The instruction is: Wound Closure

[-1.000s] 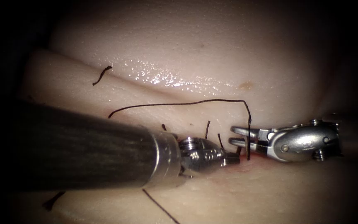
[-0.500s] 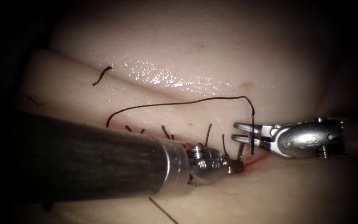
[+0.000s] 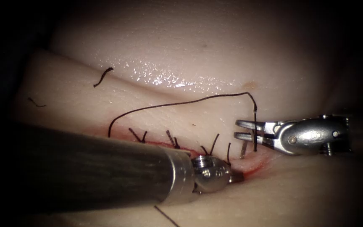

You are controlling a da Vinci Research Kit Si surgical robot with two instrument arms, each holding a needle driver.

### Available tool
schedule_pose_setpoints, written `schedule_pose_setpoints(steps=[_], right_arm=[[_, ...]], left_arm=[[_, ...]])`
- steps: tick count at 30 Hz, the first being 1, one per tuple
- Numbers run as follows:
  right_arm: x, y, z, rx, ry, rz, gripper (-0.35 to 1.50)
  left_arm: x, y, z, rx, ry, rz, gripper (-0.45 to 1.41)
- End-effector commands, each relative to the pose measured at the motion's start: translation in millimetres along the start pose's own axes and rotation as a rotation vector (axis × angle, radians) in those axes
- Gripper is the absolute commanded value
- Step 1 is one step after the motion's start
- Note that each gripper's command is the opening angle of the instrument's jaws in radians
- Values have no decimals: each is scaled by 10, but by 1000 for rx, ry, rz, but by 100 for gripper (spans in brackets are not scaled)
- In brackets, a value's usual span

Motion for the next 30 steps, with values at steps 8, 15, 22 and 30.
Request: schedule_pose_setpoints(steps=[8, 15, 22, 30], right_arm=[[5, 23, 10, 39, -3, 135, -35], [0, 18, 20, 118, -20, 162, -35], [-3, 12, 29, 210, -47, 262, -35], [-12, 1, 38, 328, -131, 406, -35]], left_arm=[[-11, 12, 19, -28, -30, 13, -45], [-18, 13, 7, -45, -33, 13, -45], [-25, 18, 0, -42, -36, 21, -45], [-29, 22, -6, -36, -39, 26, -45]])
